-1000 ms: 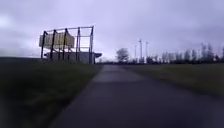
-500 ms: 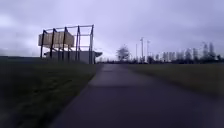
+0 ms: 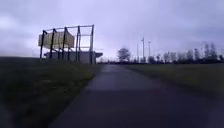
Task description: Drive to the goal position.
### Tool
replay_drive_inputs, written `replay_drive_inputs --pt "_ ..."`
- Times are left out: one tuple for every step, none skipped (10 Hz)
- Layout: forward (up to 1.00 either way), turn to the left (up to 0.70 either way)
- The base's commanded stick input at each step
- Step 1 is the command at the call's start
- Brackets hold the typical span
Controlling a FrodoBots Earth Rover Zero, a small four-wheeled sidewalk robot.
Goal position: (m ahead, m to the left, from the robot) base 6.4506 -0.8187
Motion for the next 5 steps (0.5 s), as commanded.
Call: replay_drive_inputs --pt "1.0 0.0" --pt "1.0 0.0" --pt "1.0 0.0" --pt "1.0 0.02" --pt "1.0 0.01"
